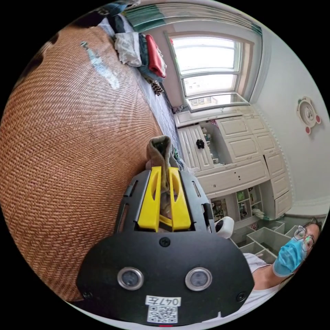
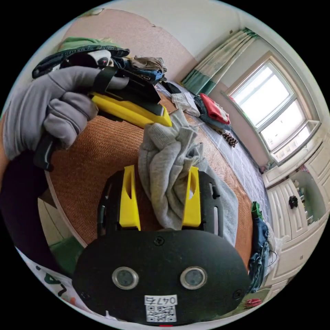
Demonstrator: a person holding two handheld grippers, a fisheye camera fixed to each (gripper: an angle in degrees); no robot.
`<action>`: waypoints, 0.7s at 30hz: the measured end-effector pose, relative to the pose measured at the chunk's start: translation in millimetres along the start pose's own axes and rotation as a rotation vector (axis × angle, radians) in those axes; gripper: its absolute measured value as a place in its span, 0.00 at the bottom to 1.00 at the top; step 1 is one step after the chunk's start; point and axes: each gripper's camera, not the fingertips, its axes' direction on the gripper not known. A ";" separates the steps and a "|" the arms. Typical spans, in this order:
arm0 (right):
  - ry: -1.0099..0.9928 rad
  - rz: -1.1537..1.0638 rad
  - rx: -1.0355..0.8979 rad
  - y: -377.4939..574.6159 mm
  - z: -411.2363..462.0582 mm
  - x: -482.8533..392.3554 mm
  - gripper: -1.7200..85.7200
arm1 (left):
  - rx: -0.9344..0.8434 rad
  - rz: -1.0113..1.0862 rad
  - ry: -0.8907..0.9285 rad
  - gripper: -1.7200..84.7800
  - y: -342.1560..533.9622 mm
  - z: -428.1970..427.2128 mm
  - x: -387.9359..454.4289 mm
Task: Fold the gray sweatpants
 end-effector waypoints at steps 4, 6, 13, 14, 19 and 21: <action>0.029 0.046 0.035 30.7 -1.0 23.1 0.12 | 0.019 0.049 -0.022 0.07 9.6 0.7 15.9; -0.066 0.106 0.059 42.9 -4.3 54.1 0.11 | 0.032 0.066 0.011 0.07 9.8 -2.3 14.5; -0.539 0.420 0.196 73.1 19.2 213.2 0.10 | 0.101 0.325 -0.091 0.09 3.5 -34.5 35.9; -0.561 0.445 0.209 74.0 23.0 224.3 0.10 | 0.131 0.382 -0.177 0.07 5.5 -42.3 41.8; -0.714 0.684 0.270 50.6 73.1 314.3 0.10 | 0.144 0.568 -0.565 0.01 5.6 -43.8 47.3; -0.734 0.721 0.290 26.2 87.8 334.2 0.10 | 0.086 0.562 -0.507 0.01 -7.0 -38.1 40.9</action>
